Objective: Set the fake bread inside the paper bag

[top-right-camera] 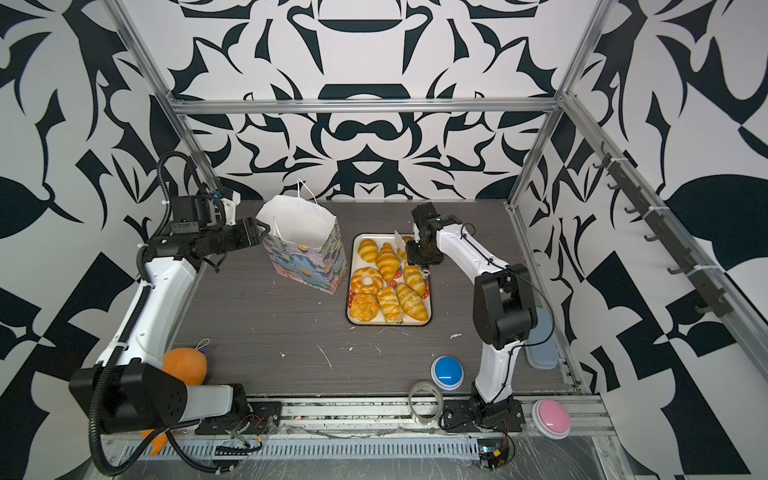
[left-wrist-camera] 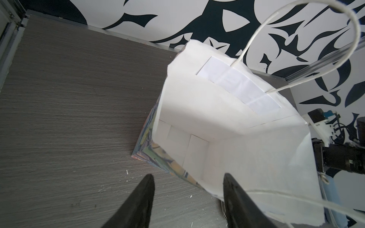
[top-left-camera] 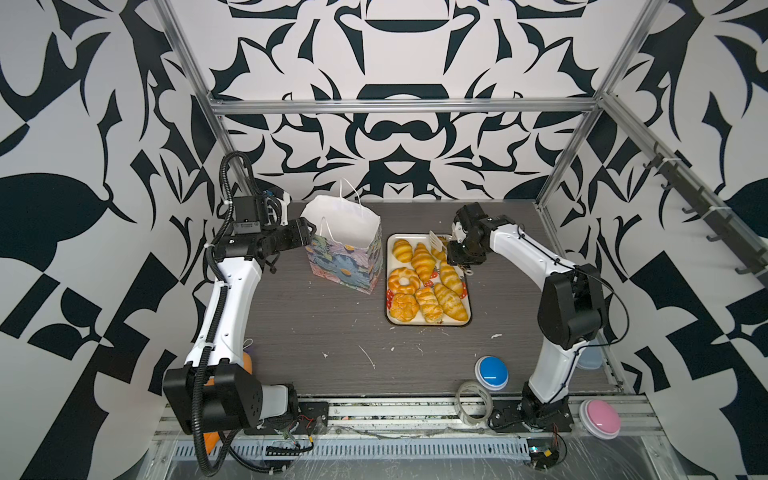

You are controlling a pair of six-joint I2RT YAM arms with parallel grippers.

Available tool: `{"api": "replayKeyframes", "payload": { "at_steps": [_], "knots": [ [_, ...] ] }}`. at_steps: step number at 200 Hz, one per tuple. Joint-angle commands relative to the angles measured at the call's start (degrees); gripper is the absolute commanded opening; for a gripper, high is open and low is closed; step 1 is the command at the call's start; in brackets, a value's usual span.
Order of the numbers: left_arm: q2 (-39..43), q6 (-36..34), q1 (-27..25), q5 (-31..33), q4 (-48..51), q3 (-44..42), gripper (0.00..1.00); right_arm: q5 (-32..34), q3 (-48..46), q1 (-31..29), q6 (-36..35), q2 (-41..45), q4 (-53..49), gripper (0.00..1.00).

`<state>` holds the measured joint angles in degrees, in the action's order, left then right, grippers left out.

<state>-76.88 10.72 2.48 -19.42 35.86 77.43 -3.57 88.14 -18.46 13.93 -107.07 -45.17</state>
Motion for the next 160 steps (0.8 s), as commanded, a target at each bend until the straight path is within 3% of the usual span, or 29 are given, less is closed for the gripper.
{"api": "replayKeyframes", "payload": {
  "at_steps": [1,160],
  "knots": [
    [1.0,0.7,-0.3,-1.7,-0.1,-0.3,0.59,-0.9,0.7,0.1,0.3,3.2,0.5,0.54],
    [0.2,0.9,-3.0,1.6,2.1,-0.1,0.55,-0.1,0.4,0.0,0.5,2.1,-0.1,0.52]
  ]
}}
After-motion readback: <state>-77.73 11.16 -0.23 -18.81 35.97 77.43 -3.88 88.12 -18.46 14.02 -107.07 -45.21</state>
